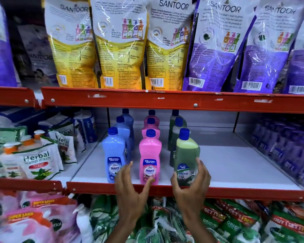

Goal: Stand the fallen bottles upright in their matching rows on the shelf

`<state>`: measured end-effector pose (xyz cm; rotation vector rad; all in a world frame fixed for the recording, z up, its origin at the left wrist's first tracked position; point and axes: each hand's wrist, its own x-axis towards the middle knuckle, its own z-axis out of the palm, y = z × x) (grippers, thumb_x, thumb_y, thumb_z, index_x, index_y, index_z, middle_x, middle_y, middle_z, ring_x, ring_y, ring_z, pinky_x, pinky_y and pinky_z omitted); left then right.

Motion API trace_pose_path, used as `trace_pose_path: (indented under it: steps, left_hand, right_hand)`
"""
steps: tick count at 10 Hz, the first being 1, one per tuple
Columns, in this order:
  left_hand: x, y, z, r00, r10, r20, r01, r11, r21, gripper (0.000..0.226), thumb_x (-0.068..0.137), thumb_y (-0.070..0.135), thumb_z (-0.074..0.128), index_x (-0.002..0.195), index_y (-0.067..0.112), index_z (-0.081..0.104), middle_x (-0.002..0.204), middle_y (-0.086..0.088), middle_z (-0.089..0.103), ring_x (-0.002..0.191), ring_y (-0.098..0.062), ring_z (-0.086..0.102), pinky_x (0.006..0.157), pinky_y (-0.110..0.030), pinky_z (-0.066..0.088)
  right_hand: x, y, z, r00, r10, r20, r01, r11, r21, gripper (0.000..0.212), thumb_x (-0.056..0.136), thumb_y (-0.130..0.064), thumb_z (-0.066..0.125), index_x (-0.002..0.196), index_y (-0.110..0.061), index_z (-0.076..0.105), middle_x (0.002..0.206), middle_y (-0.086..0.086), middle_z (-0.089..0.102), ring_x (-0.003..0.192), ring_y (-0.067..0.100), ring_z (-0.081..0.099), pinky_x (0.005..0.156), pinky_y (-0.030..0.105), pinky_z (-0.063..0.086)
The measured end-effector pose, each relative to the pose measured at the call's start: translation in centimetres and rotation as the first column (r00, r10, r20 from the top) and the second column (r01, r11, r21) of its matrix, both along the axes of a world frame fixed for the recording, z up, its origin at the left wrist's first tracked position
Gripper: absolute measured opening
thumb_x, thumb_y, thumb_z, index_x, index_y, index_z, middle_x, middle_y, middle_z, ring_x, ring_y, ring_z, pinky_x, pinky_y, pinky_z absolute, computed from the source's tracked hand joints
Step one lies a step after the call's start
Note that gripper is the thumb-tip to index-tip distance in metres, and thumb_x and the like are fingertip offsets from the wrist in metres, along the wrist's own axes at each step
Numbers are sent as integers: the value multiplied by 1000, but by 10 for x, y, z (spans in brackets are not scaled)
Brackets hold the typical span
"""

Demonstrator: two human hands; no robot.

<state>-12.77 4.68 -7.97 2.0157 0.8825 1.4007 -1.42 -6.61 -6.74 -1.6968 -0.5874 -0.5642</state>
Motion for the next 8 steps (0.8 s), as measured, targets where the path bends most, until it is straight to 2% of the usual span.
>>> trace_pose_path:
  steps: [1, 2, 3, 4, 5, 6, 7, 8]
  left_hand:
    - [-21, 21, 0, 974, 189, 125, -201, 975, 96, 76, 68, 41, 79, 128, 7, 46, 130, -16, 48, 123, -30, 45, 102, -51, 45]
    - [-23, 52, 5, 977, 209, 42, -208, 978, -12, 98, 62, 38, 88, 138, 6, 34, 136, -18, 42, 127, -36, 45, 102, -53, 47]
    - [-22, 67, 8, 996, 90, 1, -89, 989, -116, 107, 63, 35, 88, 146, 15, 23, 146, -15, 39, 130, -35, 49, 100, -49, 52]
    - [-23, 73, 5, 998, 65, 0, -64, 989, -133, 101, 66, 26, 87, 146, 16, 25, 144, -14, 47, 123, -33, 57, 95, -45, 55]
    - [-24, 76, 4, 999, 49, 18, -47, 990, -132, 99, 65, 25, 86, 144, 18, 27, 138, -13, 53, 116, -30, 61, 91, -45, 58]
    - [-26, 77, 5, 1000, 16, -4, -16, 988, -153, 101, 64, 26, 87, 144, 20, 27, 138, -11, 53, 117, -29, 60, 91, -45, 58]
    - [-28, 75, 6, 1000, 19, -12, -20, 993, -120, 105, 63, 33, 88, 146, 22, 24, 142, -14, 47, 126, -32, 54, 98, -49, 54]
    - [-35, 64, 13, 987, 150, -52, -147, 988, 56, 112, 63, 55, 81, 149, 15, 22, 153, -15, 36, 141, -32, 37, 111, -53, 41]
  right_hand:
    - [-36, 21, -3, 989, 93, 118, -85, 994, -69, 74, 79, -41, 68, 142, -20, 33, 136, 0, 41, 125, 14, 41, 104, 40, 45]
    - [-50, 58, -3, 983, 171, -71, -180, 971, -158, 101, 74, -46, 78, 150, -13, 19, 152, 10, 32, 137, 18, 34, 111, 27, 33]
    - [-47, 86, -1, 947, 179, -266, -239, 948, -212, 114, 70, -49, 81, 149, -6, 12, 150, 21, 37, 131, 33, 47, 104, 41, 48]
    - [-43, 96, -4, 947, 155, -282, -221, 951, -217, 101, 72, -40, 81, 146, -12, 17, 129, 17, 55, 105, 28, 62, 84, 42, 58]
    - [-41, 98, -7, 959, 130, -251, -182, 964, -194, 95, 71, -36, 82, 142, -13, 23, 116, 13, 60, 93, 25, 65, 75, 39, 59]
    - [-41, 99, -6, 950, 146, -275, -203, 960, -193, 95, 71, -36, 82, 142, -13, 24, 115, 13, 61, 91, 24, 64, 72, 35, 58]
    - [-42, 96, -5, 955, 147, -259, -204, 956, -209, 104, 71, -41, 82, 146, -11, 17, 132, 20, 53, 109, 28, 60, 84, 38, 58]
    - [-50, 79, 6, 986, 91, -138, -118, 972, -204, 112, 73, -52, 77, 152, -15, 6, 156, 17, 31, 136, 29, 42, 103, 41, 50]
